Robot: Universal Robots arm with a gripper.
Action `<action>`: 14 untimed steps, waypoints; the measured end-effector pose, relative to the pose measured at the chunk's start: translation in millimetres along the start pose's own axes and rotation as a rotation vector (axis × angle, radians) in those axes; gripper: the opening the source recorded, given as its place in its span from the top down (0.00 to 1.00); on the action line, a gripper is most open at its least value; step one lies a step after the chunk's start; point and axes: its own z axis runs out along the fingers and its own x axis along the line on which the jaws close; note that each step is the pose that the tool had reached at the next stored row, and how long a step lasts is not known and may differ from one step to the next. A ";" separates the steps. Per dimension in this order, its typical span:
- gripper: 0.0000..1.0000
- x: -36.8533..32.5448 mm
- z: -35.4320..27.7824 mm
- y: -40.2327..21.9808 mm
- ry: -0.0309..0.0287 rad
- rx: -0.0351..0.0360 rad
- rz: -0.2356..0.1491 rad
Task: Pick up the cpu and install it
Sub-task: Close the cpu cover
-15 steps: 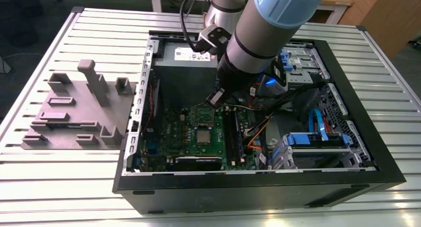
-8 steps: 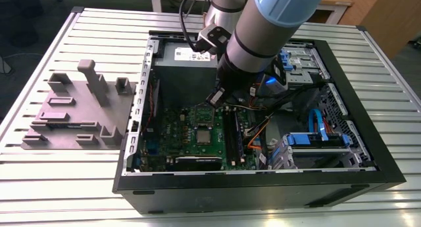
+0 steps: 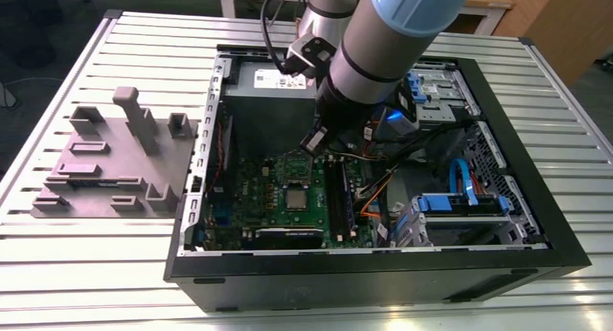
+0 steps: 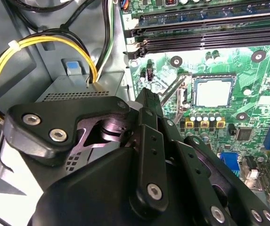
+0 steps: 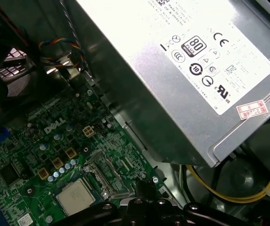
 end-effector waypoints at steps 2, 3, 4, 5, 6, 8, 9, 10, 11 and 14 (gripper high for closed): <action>0.90 -0.2 -0.3 0.3 0.0004 -0.0001 -0.002; 0.90 -0.2 -0.4 0.6 0.0007 -0.0001 -0.003; 0.90 -0.2 -0.6 0.8 0.0010 -0.0002 -0.004; 0.90 -0.2 -0.6 1.0 0.0010 -0.0003 -0.005; 0.90 -0.1 -0.8 1.2 0.0013 -0.0003 -0.006; 0.90 -0.2 -1.0 1.4 0.0017 -0.0004 -0.007; 0.90 -0.1 -1.1 1.5 0.0018 -0.0005 -0.008; 0.90 -0.1 -1.2 1.6 0.0020 -0.0006 -0.009; 0.90 -0.1 -1.3 1.7 0.0023 -0.0006 -0.010; 0.90 0.0 -1.8 2.0 0.0029 -0.0007 -0.012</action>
